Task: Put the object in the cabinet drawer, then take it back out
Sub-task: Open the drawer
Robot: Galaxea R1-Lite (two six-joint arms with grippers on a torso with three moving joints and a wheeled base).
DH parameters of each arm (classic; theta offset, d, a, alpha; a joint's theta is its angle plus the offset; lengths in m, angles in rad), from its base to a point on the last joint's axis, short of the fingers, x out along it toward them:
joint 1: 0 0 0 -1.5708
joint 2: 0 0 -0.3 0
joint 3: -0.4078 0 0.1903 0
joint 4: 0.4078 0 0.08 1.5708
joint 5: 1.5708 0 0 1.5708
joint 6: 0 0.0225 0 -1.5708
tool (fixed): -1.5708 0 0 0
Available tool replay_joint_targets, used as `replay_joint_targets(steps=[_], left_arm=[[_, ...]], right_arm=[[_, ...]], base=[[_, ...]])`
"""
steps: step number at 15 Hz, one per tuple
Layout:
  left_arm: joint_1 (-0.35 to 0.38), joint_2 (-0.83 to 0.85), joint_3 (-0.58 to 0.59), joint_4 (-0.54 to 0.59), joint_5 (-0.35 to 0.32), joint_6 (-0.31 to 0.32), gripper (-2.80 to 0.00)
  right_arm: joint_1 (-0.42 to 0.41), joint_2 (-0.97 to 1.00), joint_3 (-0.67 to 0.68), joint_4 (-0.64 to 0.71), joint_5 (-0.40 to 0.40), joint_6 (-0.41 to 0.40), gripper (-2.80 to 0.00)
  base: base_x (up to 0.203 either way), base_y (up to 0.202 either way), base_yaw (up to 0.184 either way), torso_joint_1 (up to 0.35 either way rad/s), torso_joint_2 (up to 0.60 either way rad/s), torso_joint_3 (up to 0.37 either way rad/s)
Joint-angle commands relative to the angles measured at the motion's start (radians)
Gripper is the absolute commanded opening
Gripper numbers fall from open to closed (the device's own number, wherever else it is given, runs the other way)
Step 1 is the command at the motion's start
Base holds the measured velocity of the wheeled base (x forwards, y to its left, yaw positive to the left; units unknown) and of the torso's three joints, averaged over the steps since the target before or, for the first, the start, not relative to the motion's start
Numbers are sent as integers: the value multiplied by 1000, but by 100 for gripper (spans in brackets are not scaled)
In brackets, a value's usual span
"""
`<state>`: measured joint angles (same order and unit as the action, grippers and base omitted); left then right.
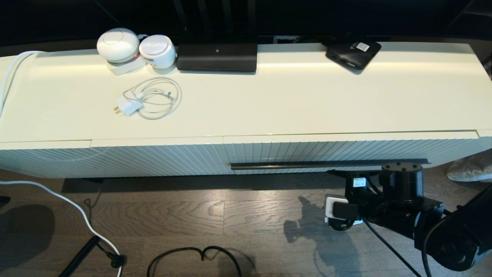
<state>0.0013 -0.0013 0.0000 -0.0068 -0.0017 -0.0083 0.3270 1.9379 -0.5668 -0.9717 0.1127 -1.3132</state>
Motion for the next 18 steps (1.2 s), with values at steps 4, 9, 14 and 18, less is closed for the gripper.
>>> replay_joint_targets(steps=[4, 9, 14, 18], left_arm=[[1, -2, 0, -1, 0, 1, -280], [0, -2, 0, -1, 0, -1, -280], [0, -2, 0, -1, 0, 0, -280], [0, -2, 0, -1, 0, -1, -280]], right_arm=[[-25, 29, -23, -8, 8, -29, 0], [-34, 44, -51, -15, 17, -42, 0], [-42, 78, -71, -43, 25, -50, 0], [-43, 115, -94, -44, 25, -49, 0]], base=[[0, 0, 0, 0, 0, 0], [0, 0, 0, 0, 0, 0], [0, 0, 0, 0, 0, 0], [0, 0, 0, 0, 0, 0]])
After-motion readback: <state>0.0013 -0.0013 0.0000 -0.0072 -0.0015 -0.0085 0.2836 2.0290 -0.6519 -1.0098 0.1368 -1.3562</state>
